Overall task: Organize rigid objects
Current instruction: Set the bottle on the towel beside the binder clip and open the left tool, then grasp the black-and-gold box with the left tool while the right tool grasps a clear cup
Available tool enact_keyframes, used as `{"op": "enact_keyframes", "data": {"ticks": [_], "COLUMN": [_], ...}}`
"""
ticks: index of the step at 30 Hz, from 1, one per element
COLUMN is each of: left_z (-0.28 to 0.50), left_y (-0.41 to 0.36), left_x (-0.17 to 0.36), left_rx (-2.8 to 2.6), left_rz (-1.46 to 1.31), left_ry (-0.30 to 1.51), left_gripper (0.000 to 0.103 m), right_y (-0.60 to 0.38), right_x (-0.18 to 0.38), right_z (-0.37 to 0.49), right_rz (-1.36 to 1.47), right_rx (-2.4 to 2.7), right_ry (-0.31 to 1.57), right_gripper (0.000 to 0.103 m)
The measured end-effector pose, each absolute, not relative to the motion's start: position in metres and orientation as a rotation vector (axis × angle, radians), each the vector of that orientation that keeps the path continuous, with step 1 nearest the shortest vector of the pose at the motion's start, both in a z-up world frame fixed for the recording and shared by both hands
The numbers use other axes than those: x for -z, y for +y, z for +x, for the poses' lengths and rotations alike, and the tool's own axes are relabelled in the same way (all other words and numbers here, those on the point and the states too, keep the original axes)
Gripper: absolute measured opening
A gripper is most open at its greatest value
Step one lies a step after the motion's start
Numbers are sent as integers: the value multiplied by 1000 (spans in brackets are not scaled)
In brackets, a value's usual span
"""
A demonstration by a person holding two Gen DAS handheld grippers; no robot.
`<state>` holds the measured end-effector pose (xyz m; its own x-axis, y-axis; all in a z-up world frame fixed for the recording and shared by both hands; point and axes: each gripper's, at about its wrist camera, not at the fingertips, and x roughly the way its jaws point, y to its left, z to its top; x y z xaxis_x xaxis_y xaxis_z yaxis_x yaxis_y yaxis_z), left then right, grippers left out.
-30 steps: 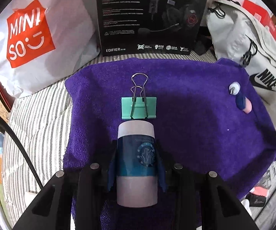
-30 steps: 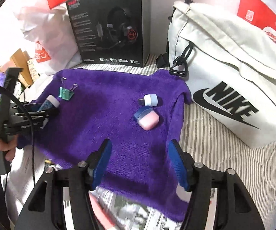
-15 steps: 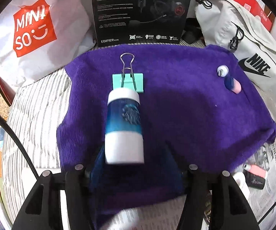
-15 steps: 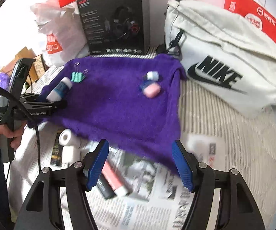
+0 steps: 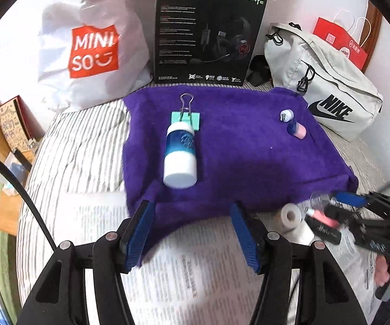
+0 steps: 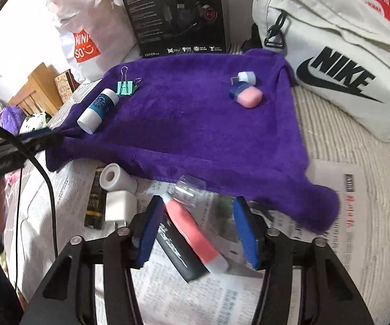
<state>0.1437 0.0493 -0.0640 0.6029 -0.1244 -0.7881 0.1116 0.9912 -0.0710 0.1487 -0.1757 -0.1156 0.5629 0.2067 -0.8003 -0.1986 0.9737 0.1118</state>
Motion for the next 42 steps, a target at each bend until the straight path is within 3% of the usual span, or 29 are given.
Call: {"op": "enact_keyframes", "data": {"ticks": [6,13,33,42], "left_z": [129,125,131,120], "left_y": [57,50,-27,-7], "left_x": [70,86,123,124], "left_rx": [144,171,245,170], "left_rz": [-41,-49,74,128], "left_ry": [917,946,1027,1014], "left_gripper": [58,58,59,63], "right_y": [-167,-164,-244,-238], "right_x": [126,131,120,134], "right_z": [165,168,107,100], "right_rz": [29,-14,30,-1], "right_rx": [-225,-218,-54,-66], "right_ry": [969,968,921,889], "right_gripper": [37,17,17,17]}}
